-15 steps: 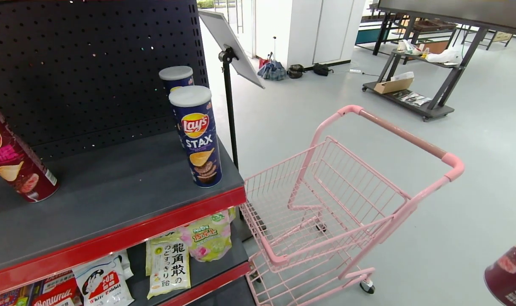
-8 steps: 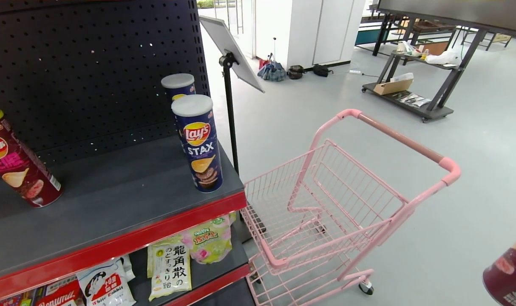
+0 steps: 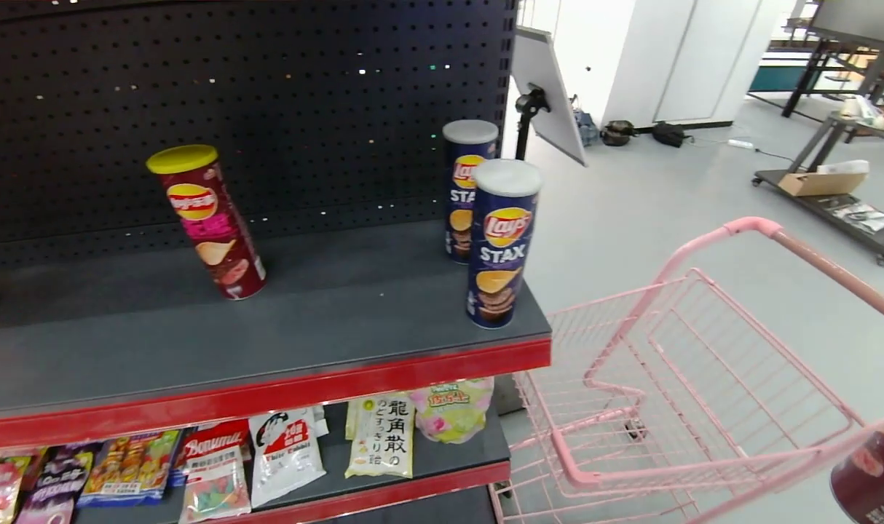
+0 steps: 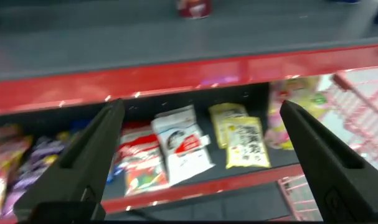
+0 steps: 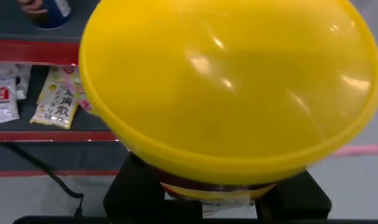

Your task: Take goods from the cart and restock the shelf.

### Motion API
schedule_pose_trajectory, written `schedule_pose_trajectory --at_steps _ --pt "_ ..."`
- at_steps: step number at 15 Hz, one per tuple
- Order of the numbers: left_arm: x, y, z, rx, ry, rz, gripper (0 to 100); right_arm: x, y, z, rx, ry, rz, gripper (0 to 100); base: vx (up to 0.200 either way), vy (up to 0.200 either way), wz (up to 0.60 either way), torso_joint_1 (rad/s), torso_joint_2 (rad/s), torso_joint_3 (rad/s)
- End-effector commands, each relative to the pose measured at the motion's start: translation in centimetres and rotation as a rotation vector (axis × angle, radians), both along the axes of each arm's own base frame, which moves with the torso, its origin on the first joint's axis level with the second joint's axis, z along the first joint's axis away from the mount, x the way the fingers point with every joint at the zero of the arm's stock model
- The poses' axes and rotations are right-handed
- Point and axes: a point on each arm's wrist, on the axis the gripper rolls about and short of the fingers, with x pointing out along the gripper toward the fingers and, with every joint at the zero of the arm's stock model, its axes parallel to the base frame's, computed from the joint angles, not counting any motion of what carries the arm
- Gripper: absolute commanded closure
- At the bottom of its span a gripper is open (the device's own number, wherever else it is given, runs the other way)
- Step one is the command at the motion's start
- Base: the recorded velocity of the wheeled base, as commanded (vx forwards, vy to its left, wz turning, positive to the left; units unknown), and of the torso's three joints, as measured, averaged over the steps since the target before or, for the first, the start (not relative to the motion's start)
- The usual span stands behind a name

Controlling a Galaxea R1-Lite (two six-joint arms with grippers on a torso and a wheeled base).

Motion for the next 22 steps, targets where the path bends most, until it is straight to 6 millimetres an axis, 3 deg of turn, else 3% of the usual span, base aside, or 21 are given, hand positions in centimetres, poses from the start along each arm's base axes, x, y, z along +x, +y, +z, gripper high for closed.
schedule_pose_trajectory --at_steps 1,8,19,22 --pt "0.0 0.0 0.0 0.0 0.001 0.001 0 -0.7 -0.1 -1.0 -0.017 -0.003 0.005 100 0.0 0.0 0.6 0.002 0.0 -0.002" --pt "0.0 0.0 0.0 0.0 0.001 0.001 0 -3.9 -0.7 -3.7 -0.007 -0.08 0.008 100 0.0 0.171 0.0 0.003 0.0 0.001" --pt "0.0 0.0 0.0 0.0 0.001 0.001 0 -4.8 -0.5 -4.1 0.037 -0.12 0.193 100 0.0 0.2 0.0 0.002 0.0 0.002" --pt "0.0 0.0 0.0 0.0 0.001 0.001 0 -4.8 -0.6 -4.1 0.038 -0.123 0.193 100 0.0 0.0 0.0 0.0 0.0 0.0"
